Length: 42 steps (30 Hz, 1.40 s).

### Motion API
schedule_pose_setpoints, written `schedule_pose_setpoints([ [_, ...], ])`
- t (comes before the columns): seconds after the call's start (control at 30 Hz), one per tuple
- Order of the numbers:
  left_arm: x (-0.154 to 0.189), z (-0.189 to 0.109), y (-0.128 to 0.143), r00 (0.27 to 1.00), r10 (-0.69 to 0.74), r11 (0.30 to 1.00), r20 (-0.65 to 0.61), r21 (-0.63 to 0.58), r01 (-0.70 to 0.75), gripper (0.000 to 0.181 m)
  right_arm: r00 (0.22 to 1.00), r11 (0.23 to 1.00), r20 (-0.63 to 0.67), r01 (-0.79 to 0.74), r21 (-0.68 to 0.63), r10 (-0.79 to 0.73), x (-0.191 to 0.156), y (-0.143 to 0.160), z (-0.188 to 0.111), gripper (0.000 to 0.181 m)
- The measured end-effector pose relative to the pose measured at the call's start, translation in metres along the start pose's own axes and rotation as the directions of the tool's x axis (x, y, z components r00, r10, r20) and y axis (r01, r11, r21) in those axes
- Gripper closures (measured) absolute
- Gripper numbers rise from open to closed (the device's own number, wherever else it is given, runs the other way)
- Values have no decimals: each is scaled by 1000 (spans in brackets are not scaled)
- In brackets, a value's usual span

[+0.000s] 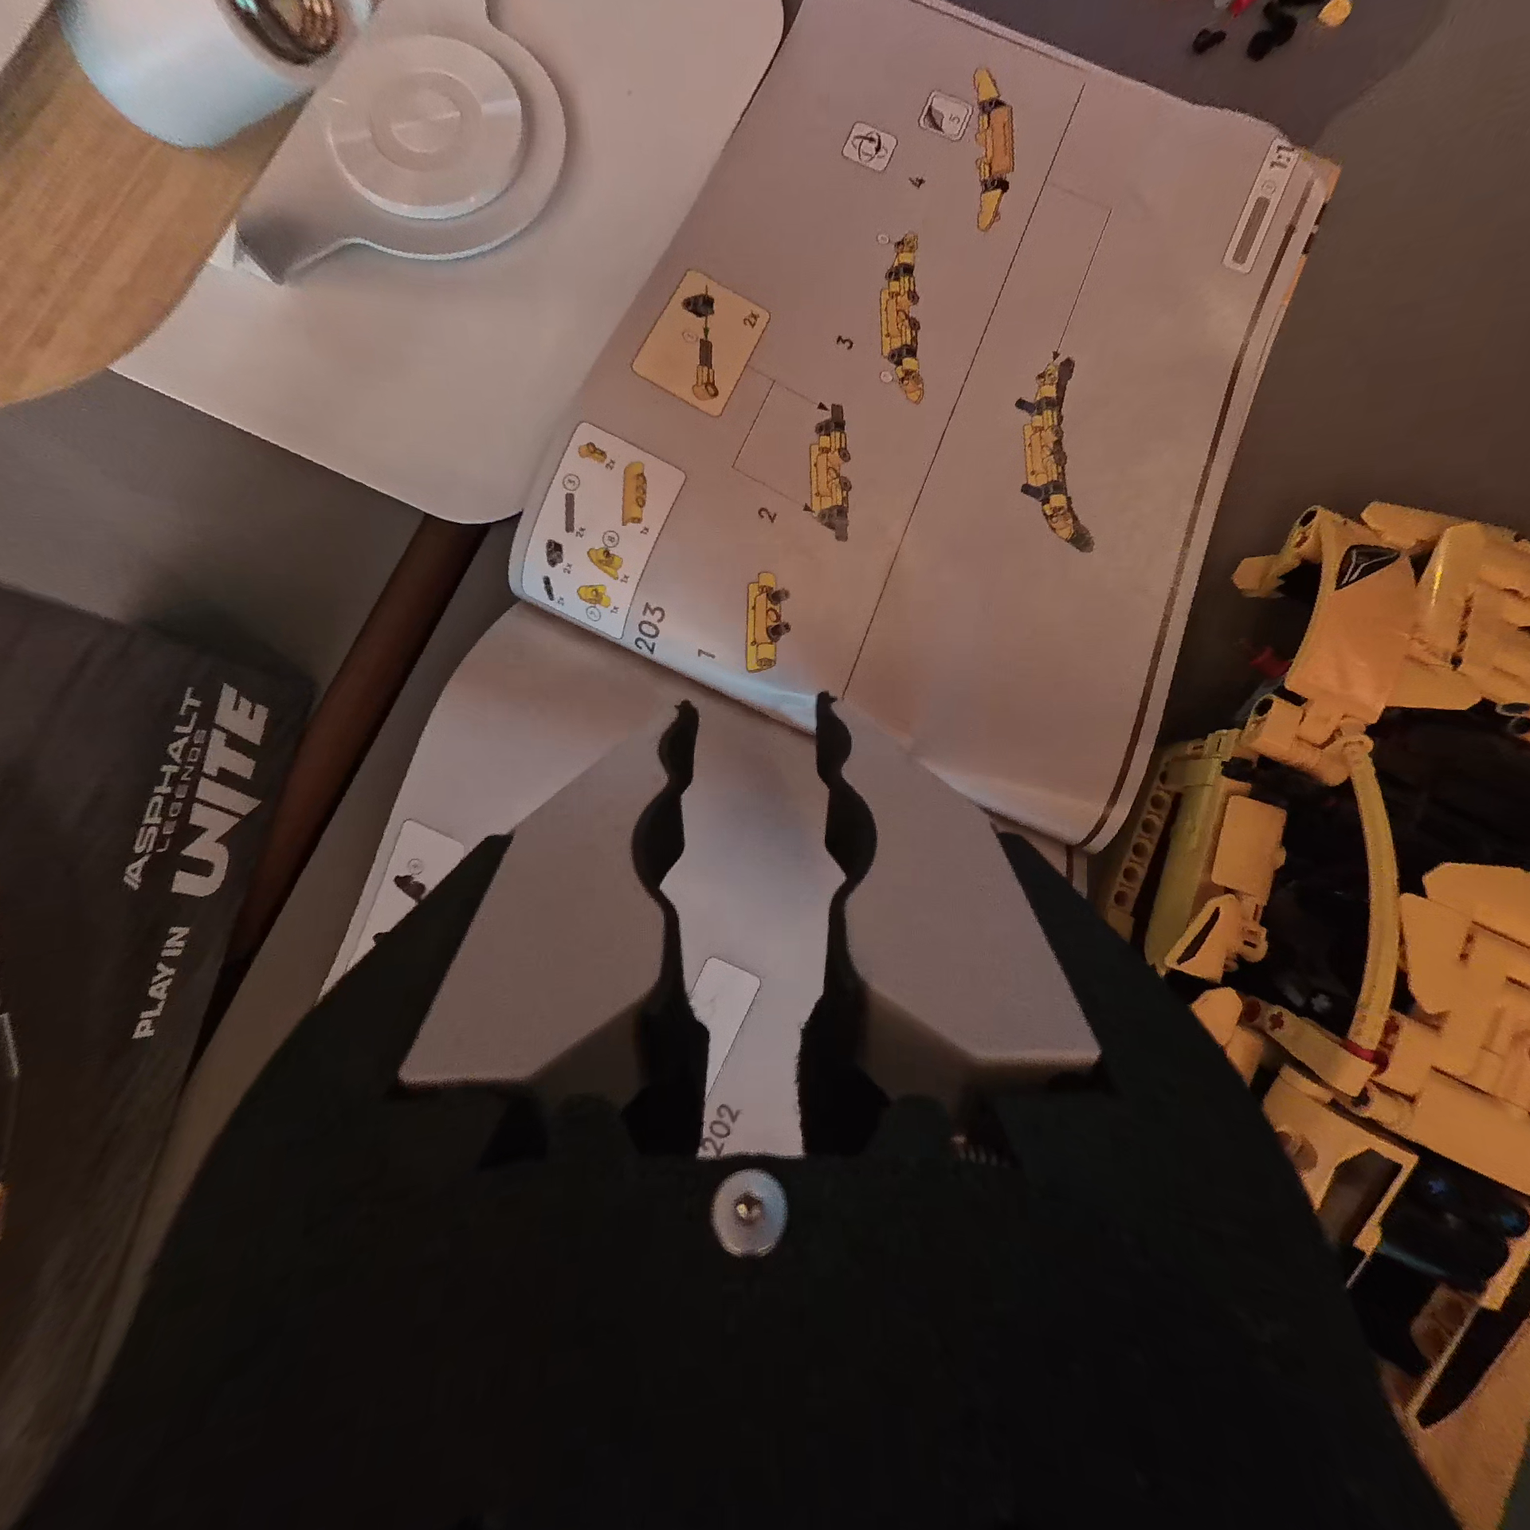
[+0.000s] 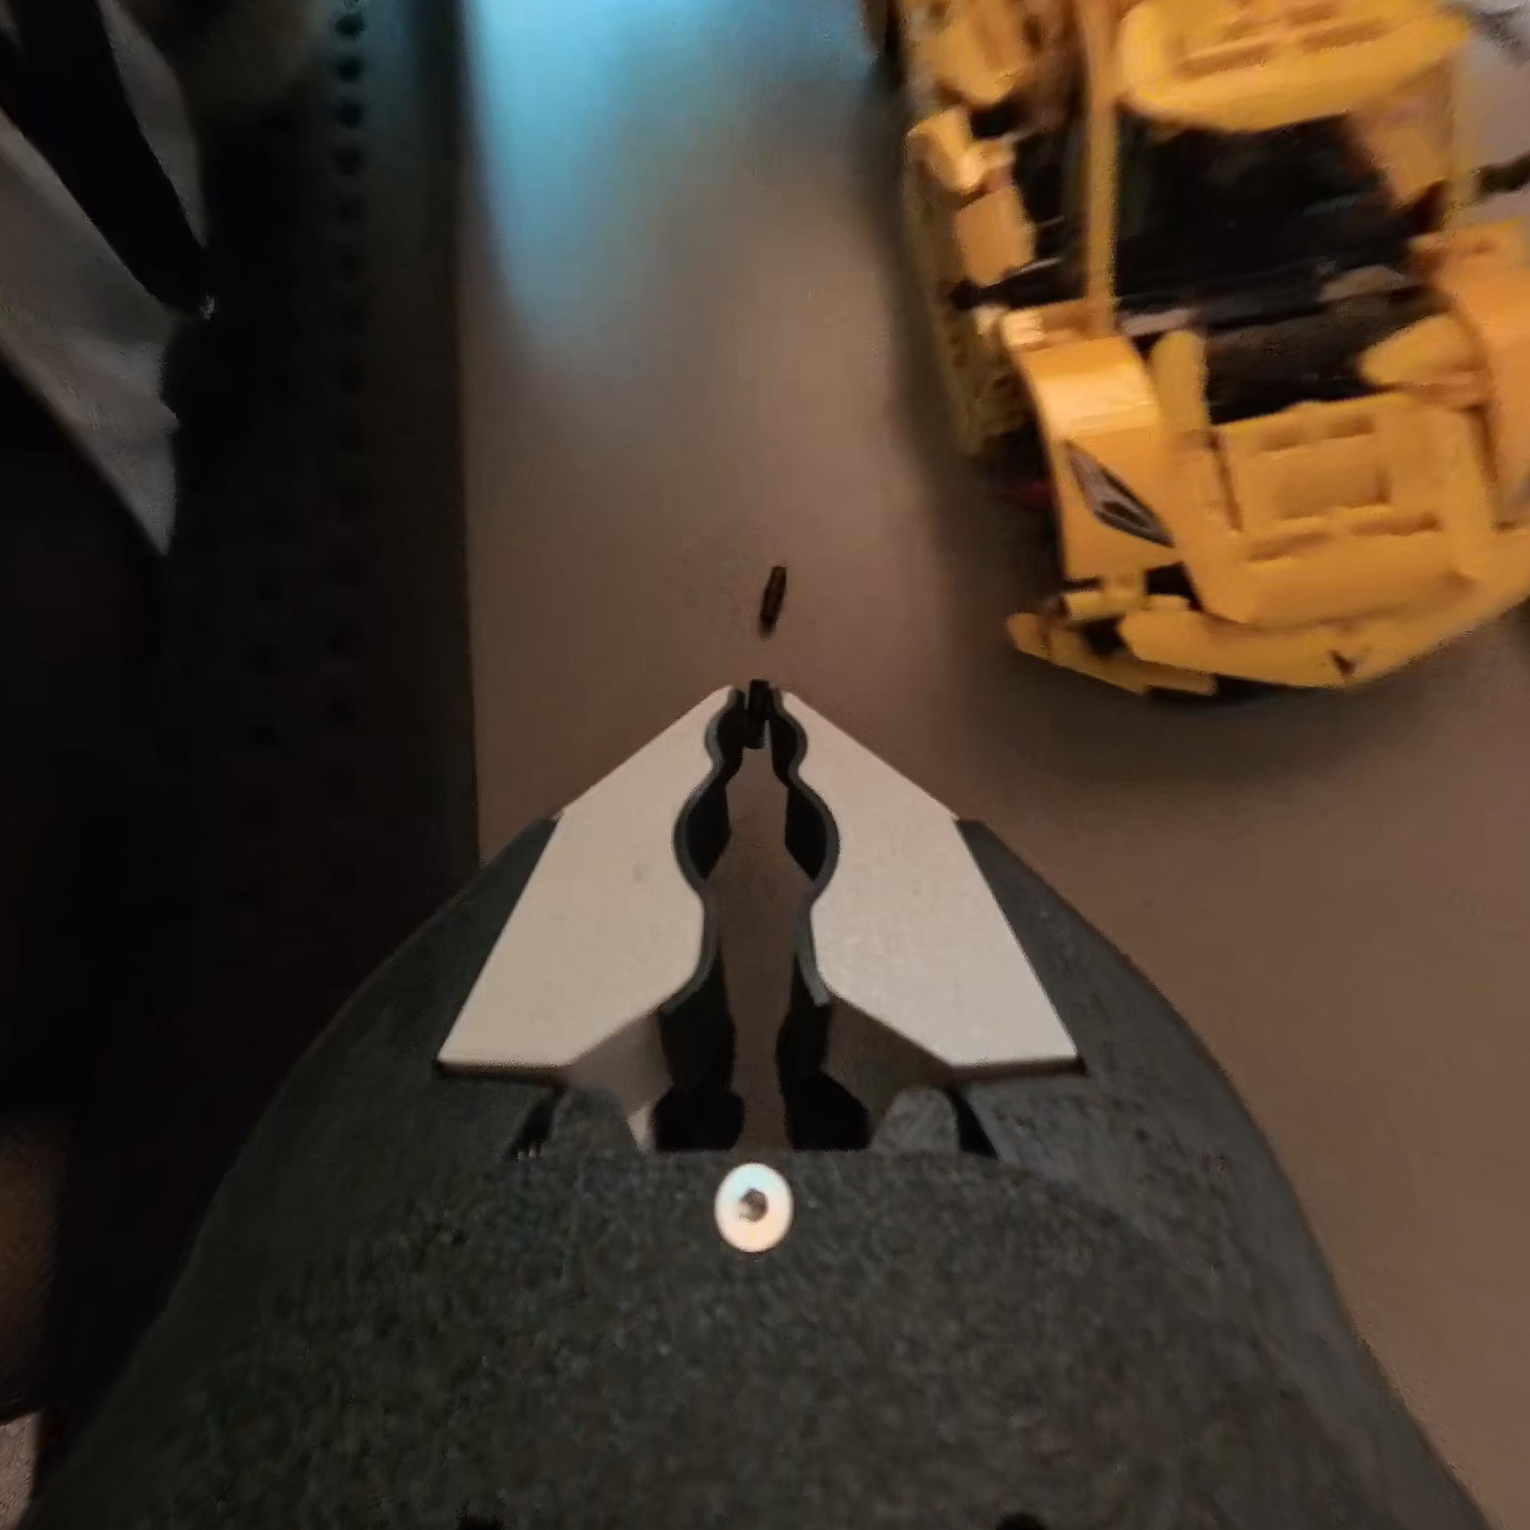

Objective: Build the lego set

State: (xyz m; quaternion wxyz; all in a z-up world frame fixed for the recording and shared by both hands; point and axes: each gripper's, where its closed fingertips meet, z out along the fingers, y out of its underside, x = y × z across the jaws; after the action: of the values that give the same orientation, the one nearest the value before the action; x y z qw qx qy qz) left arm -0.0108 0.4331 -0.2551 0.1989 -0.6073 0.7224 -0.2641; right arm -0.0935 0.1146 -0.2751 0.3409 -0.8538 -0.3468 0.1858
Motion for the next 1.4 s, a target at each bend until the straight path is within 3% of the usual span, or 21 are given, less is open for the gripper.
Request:
schedule_pose_setpoints([
  [0.13, 1, 0, 0, 1000, 7, 1000, -3, 1, -7, 152, 999, 1000, 49, -9, 26, 8, -14, -9, 22, 175],
  [0.4, 6, -2, -3, 1000, 7, 1000, -23, 18, -6, 152, 997, 998, -68, 34, -53, -38, -7, 4, 35, 175],
  [0.5, 8, -1, -4, 1000, 8, 1000, -28, 17, -8, 152, 995, 1000, -97, -15, -8, 14, -6, 3, 35, 173],
  [0.53, 9, 0, -4, 1000, 10, 1000, -29, 16, -9, 152, 994, 999, -106, -37, 2, 37, -5, 3, 33, 165],
  [0.6, 10, -1, -4, 1000, 14, 1000, -26, 12, -14, 152, 981, 994, -166, -89, 61, 98, 6, 2, 13, 159],
  [0.67, 10, -2, -4, 1000, 16, 1000, -22, 11, -16, 152, 922, 977, -333, -156, 143, 196, 41, 11, -25, 164],
  [0.77, 11, -2, -4, 1000, 17, 1000, -23, 8, -16, 152, 706, 929, -609, -331, 166, 361, 100, 63, -81, 165],
  [0.8, 11, -2, -4, 1000, 17, 1000, -23, 8, -17, 152, 671, 917, -641, -371, 145, 373, 107, 79, -86, 165],
  [0.9, 12, -2, -5, 1000, 19, 1000, -24, 7, -19, 152, 667, 914, -655, -395, 95, 355, 111, 97, -80, 164],
  [1.07, 12, -2, -2, 1000, 17, 1000, -26, 1, -17, 152, 678, 918, -650, -389, 80, 343, 110, 97, -79, 173],
  [1.13, 11, -2, -1, 1000, 17, 1000, -25, 0, -17, 152, 700, 926, -617, -351, 140, 359, 105, 80, -84, 173],
  [1.27, 9, -3, -1, 1000, 14, 1000, -21, 2, -14, 152, 889, 936, -313, -275, 219, 334, 50, 27, -56, 173],
  [1.4, 7, -1, 1, 1000, 18, 1000, -11, -2, -18, 152, 973, 964, -100, -188, 187, 209, -6, -4, -7, 173],
])
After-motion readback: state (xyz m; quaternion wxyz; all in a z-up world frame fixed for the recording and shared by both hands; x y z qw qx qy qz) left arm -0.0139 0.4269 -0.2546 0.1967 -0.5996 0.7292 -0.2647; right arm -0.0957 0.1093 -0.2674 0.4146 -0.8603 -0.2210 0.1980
